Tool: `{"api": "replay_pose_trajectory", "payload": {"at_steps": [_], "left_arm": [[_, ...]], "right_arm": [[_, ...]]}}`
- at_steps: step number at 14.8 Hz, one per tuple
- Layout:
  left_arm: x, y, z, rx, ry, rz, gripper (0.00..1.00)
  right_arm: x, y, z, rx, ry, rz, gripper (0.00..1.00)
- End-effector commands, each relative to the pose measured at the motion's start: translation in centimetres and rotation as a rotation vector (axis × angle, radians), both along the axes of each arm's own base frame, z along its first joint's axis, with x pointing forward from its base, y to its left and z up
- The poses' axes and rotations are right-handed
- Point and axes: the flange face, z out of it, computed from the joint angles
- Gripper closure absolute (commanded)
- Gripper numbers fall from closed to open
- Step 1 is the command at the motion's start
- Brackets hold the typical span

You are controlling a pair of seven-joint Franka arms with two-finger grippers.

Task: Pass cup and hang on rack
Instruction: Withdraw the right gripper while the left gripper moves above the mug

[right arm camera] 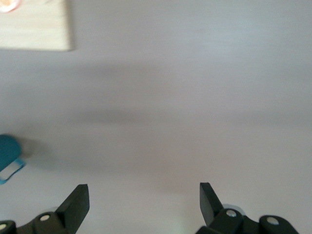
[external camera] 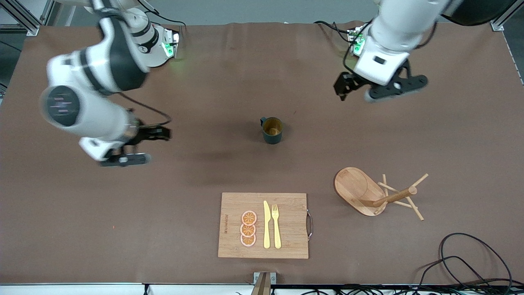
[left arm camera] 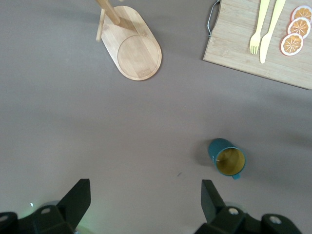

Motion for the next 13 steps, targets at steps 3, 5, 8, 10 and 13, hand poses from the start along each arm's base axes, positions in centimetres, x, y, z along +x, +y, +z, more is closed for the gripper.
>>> {"api": "replay_pose_trajectory", "payload": {"at_steps": [3,5,8,10,13], "left_arm": [[-3.9,-7.4,-2.4,0.11,-0.062,0.082,0.0],[-5.6,-10.7,-3.9,0.123,-0.068,0.111,0.0],[-8.4,-15.5,-7.5,0.167,-0.092,0.203,0.0],[-11.0,-19.6,-12.1,0.235,-0.141,0.211,0.0],[-12.2,-24.5,-18.4,0.273,-0.206,0.288,0.0]], "right_arm": [[-2.2,-4.7,1.3,-0.052,-0.002,0.035,0.0],[-1.8,-9.0,1.8,-0.038,0.006,0.037,0.0],[-1.2,-15.2,4.4,-0.019,-0.02,0.03,0.0],[-0.8,-16.7,6.5,-0.035,-0.062,0.015,0.0],[-0.9,-18.2,7.5,-0.057,-0.063,-0.002,0.0]]}}
